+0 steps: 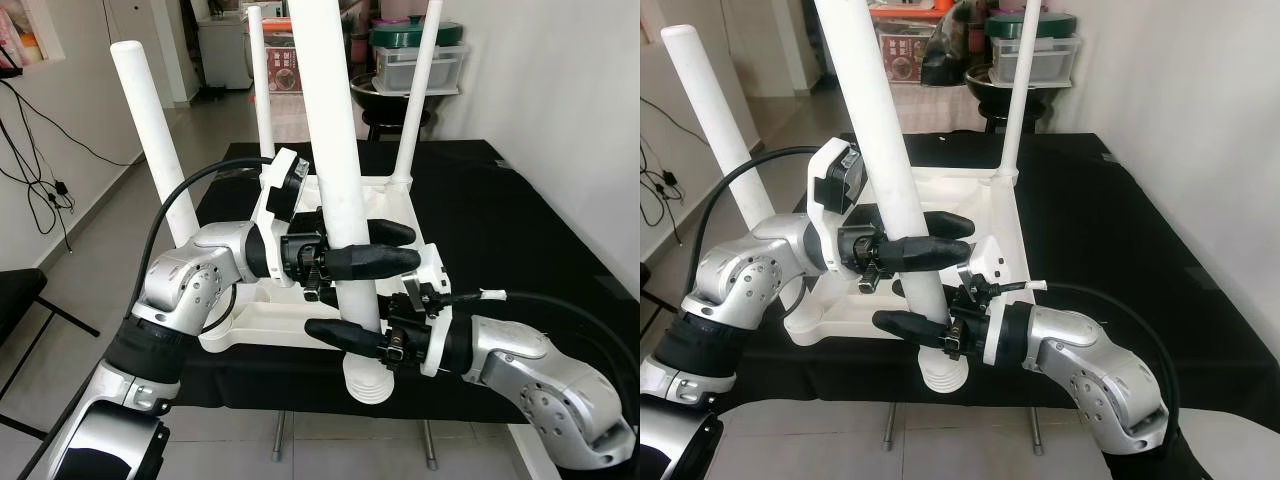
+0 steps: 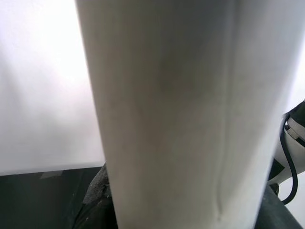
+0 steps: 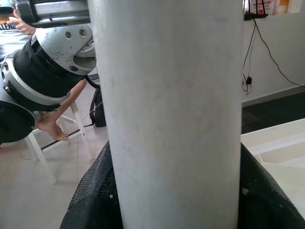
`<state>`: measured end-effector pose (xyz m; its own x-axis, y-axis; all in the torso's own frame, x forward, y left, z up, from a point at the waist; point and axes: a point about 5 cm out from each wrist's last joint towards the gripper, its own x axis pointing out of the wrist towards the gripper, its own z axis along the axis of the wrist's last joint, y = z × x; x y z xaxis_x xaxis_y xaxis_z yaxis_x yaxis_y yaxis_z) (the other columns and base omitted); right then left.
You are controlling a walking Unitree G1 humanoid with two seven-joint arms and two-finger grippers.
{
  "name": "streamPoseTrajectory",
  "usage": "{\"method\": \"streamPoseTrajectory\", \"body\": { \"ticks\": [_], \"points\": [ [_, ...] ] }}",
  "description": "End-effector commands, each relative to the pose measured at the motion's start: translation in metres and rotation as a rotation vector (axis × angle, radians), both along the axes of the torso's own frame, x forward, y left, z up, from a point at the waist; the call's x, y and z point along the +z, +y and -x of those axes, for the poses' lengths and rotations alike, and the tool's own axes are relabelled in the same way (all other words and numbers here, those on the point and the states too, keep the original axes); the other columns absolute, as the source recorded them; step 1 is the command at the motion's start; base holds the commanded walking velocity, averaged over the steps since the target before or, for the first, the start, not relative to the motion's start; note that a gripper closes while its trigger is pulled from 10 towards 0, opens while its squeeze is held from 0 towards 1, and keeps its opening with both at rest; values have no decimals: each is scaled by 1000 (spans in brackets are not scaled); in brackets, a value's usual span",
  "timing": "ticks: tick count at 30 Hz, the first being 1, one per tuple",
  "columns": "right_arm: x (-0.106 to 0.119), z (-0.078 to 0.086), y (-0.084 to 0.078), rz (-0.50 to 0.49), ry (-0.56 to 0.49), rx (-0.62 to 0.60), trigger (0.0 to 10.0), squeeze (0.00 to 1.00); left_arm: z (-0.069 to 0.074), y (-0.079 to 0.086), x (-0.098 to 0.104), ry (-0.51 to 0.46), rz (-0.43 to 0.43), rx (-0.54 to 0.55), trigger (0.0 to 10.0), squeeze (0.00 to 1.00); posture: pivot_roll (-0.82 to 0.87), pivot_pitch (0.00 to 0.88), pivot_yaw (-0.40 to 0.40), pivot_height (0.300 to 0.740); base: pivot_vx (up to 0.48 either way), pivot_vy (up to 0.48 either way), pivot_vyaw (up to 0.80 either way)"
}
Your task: Building children table
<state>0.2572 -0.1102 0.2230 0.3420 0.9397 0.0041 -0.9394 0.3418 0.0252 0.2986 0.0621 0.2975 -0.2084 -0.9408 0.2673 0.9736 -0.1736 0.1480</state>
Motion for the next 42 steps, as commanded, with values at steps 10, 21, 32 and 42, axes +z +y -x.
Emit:
{"method": "streamPoseTrajectory", "body": {
  "ticks": [10, 21, 32, 42],
  "points": [
    [-8, -11, 12, 10, 19, -61, 0, 0, -16, -4, 25, 64, 102, 126, 10000, 1000, -104, 0, -5, 740, 0, 0, 0],
    [-8, -39, -12, -3, 18, -294, 0, 0, -36, 61, 45, -1, 231, 498, 10000, 1000, -96, 0, -12, 740, 0, 0, 0],
    [3, -77, -57, -102, 19, -708, 0, 0, -50, 123, 73, -112, 380, 1123, 10000, 1000, -92, 0, -24, 740, 0, 0, 0],
    [12, -88, -66, -198, 4, -845, 0, 0, -46, 105, 23, 29, 360, 1130, 10000, 0, -87, 0, -32, 740, 0, 0, 0]
  ]
}}
